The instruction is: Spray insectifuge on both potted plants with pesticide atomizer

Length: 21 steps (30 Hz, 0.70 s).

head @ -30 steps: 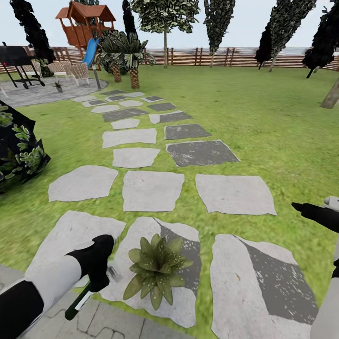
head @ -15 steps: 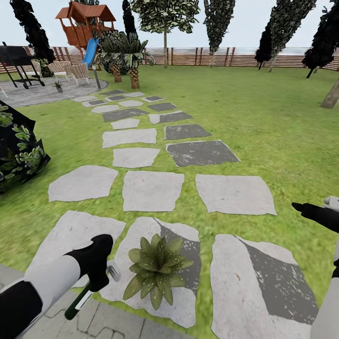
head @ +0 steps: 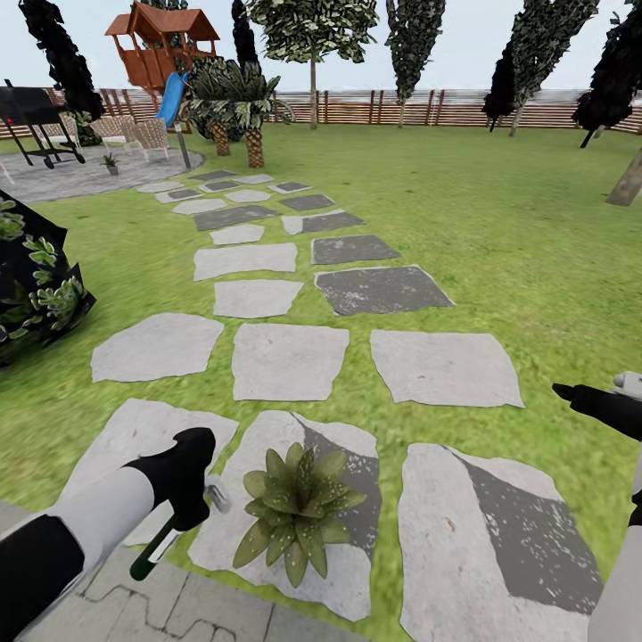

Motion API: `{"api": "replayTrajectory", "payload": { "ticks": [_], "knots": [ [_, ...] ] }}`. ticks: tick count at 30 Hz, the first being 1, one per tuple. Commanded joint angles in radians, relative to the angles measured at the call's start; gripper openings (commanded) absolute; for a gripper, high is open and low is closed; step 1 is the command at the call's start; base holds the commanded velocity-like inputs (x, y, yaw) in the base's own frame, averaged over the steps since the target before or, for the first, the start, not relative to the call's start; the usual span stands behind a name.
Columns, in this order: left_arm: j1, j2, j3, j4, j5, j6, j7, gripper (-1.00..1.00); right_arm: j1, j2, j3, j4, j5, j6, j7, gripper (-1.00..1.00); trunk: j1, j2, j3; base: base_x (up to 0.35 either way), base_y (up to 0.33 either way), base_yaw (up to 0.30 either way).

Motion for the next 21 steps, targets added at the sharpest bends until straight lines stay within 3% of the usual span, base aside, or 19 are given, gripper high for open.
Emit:
{"api": "replayTrajectory", "payload": {
  "ticks": [1, 9, 15, 21],
  "knots": [
    [-0.001, 0.000, -0.002, -0.003, -0.009, 0.006, -0.010, -1.00, -0.001, 0.000, -0.001, -0.001, 0.010, 0.003, 0.010, 1.00, 0.000, 0.000, -0.001, 0.000, 0.000, 0.000],
    [0.011, -0.003, -0.006, -0.003, -0.009, 0.006, -0.010, -1.00, -0.001, 0.000, 0.000, -0.001, 0.011, 0.003, 0.010, 1.00, 0.000, 0.000, -0.001, 0.000, 0.000, 0.000],
    [0.050, -0.011, -0.008, -0.003, -0.009, 0.006, -0.010, -1.00, -0.001, 0.000, -0.001, -0.001, 0.011, 0.003, 0.010, 1.00, 0.000, 0.000, -0.001, 0.000, 0.000, 0.000],
    [0.059, -0.060, -0.009, -0.003, -0.009, 0.006, -0.010, -1.00, -0.001, 0.000, -0.001, -0.001, 0.011, 0.003, 0.010, 1.00, 0.000, 0.000, -0.001, 0.000, 0.000, 0.000]
  ]
}}
